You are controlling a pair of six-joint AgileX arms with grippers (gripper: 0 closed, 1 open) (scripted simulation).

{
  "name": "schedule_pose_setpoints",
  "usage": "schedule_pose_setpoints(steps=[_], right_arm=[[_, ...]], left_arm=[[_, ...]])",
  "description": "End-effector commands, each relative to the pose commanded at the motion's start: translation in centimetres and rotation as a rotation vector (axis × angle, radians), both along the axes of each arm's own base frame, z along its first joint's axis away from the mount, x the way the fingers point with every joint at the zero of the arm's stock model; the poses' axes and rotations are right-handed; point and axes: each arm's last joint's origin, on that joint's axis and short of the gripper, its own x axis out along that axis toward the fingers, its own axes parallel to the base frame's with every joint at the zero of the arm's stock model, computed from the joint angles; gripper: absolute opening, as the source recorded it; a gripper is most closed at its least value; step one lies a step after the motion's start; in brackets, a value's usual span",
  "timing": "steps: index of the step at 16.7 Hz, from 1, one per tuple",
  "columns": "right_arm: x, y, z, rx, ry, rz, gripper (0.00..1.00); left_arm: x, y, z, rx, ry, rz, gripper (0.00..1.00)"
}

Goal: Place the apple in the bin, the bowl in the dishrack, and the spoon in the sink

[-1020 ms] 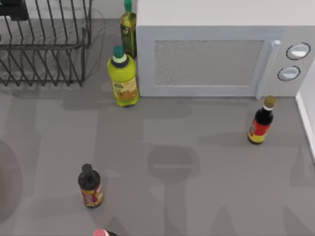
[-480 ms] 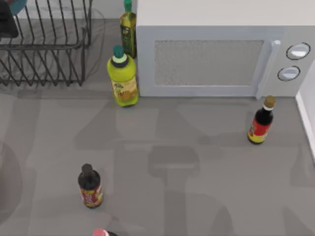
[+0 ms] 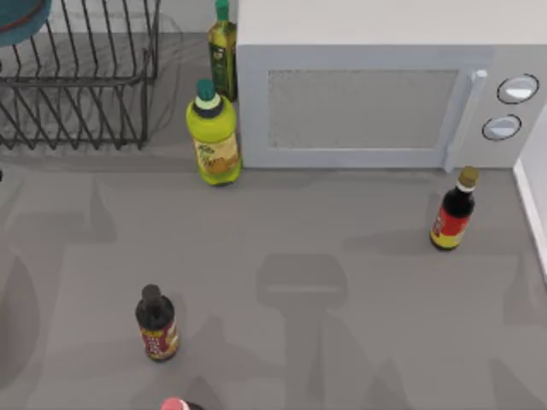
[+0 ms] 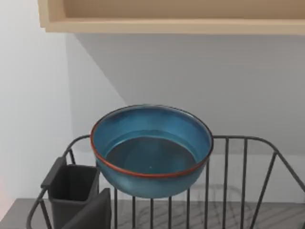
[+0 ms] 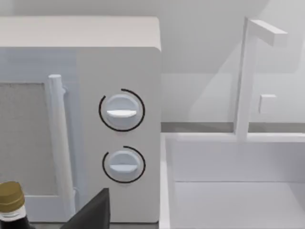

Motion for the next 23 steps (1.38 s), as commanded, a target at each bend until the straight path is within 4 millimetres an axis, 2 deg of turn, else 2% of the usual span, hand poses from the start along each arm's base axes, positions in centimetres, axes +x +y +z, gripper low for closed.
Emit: schedule_pose_setpoints(steps=[2, 4, 8, 10, 18, 20, 23], right_arm=[[0.0, 0.0, 0.0, 0.0, 0.0, 0.0, 1.0], [0.0, 0.0, 0.0, 0.0, 0.0, 0.0, 1.0], [0.0, 0.0, 0.0, 0.0, 0.0, 0.0, 1.0], [0.0, 0.0, 0.0, 0.0, 0.0, 0.0, 1.0], [0.0, -0.1, 0.5, -0.017, 0.036, -0.008, 1.0], [0.2, -0.2, 1.3, -0.049, 0.119, -0.019, 1.0], [1.0, -0.5, 2.6, -0.112, 0.347, -0.027, 1.0]], left_arm=[[-2.6, -0.2, -1.7, -0.006, -0.016, 0.001, 1.0], [-4.3, -0.3, -3.8, -0.006, -0.018, 0.002, 1.0], [-5.5, -0.4, -7.9, 0.002, 0.026, 0.002, 1.0], [-5.6, -0.5, -9.0, 0.007, 0.048, 0.001, 1.0], [-5.6, -0.5, -9.1, 0.007, 0.051, 0.001, 1.0], [-5.6, -0.5, -9.1, 0.007, 0.051, 0.001, 1.0], [-5.6, -0.5, -9.1, 0.007, 0.051, 0.001, 1.0]])
